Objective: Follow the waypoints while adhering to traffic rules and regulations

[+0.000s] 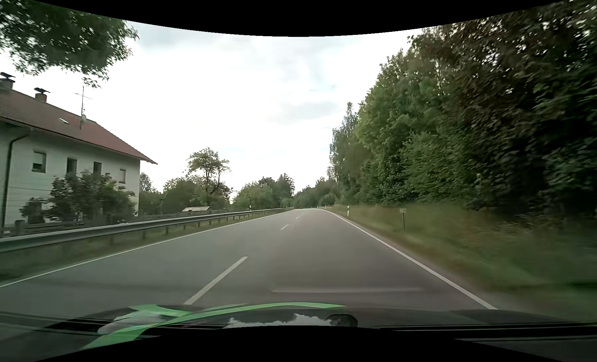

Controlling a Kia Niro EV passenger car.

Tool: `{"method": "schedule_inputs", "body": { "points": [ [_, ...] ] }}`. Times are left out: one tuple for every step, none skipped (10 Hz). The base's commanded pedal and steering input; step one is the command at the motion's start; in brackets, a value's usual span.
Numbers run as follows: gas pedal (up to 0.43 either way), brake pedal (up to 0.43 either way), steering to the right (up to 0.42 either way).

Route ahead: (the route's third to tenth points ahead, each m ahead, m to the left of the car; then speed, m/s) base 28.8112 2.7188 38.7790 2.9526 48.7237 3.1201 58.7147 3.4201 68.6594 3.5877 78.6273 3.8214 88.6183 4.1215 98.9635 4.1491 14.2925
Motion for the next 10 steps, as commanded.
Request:
{"method": "schedule_inputs", "body": {
  "points": [
    [0.390, 0.000, 0.003],
    [0.390, 0.000, 0.003],
    [0.390, 0.000, 0.003],
    [0.390, 0.000, 0.003],
    [0.390, 0.000, 0.002],
    [0.390, 0.000, 0.000],
    [0.390, 0.000, -0.002],
    [0.390, 0.000, -0.003],
    [0.390, 0.000, -0.003],
    [0.390, 0.000, -0.003]
  ]
}}
